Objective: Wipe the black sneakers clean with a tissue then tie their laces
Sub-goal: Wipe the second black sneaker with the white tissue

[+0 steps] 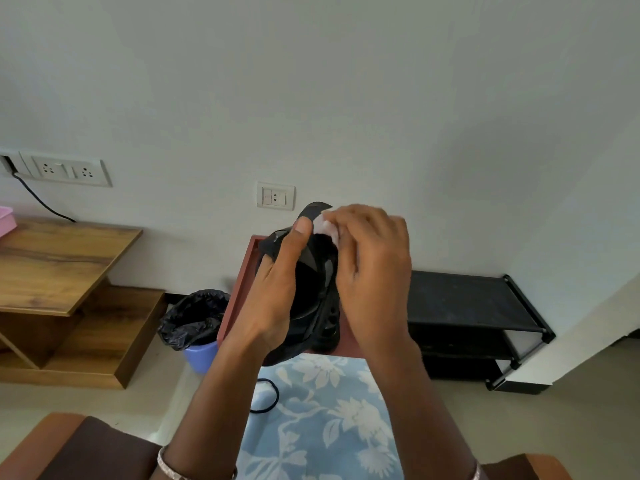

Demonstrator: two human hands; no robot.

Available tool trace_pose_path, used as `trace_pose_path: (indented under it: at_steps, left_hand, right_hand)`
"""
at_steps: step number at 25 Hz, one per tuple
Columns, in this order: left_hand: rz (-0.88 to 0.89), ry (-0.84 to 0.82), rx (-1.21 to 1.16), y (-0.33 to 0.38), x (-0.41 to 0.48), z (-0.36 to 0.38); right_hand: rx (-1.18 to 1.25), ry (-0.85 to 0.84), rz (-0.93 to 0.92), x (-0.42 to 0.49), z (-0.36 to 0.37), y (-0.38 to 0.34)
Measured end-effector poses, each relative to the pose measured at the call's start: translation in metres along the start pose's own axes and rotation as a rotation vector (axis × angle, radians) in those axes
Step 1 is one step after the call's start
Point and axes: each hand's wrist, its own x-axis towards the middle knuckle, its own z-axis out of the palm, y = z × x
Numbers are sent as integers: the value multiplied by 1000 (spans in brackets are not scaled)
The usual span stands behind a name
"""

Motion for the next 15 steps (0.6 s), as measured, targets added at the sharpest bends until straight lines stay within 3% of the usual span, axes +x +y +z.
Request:
trace_pose_path:
  at_steps: [2, 7, 15]
  left_hand:
    - [-38, 17, -110, 7, 1, 0]
    - [-65, 30, -283, 14, 4, -2]
    - [-48, -33, -236, 5, 0, 8]
  right_hand:
    - [17, 131, 6, -29, 6, 3]
    - [-13, 123, 31, -76, 18, 8]
    - [71, 230, -30, -10, 6, 12]
